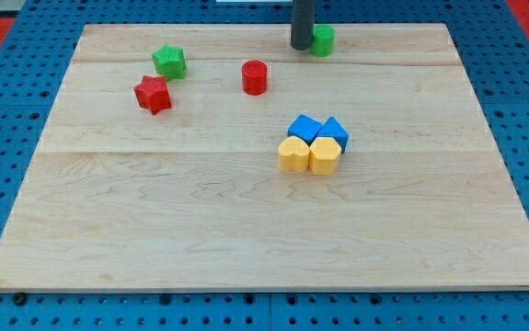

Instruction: Move the green circle towards top right

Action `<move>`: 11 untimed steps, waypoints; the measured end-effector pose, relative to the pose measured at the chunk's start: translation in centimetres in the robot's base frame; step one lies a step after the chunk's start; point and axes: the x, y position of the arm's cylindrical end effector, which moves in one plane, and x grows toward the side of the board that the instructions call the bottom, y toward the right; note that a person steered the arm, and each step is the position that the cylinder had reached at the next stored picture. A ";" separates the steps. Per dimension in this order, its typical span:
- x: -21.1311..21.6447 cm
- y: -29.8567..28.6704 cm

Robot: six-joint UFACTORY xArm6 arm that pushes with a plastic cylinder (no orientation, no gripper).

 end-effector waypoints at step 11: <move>0.3 3.3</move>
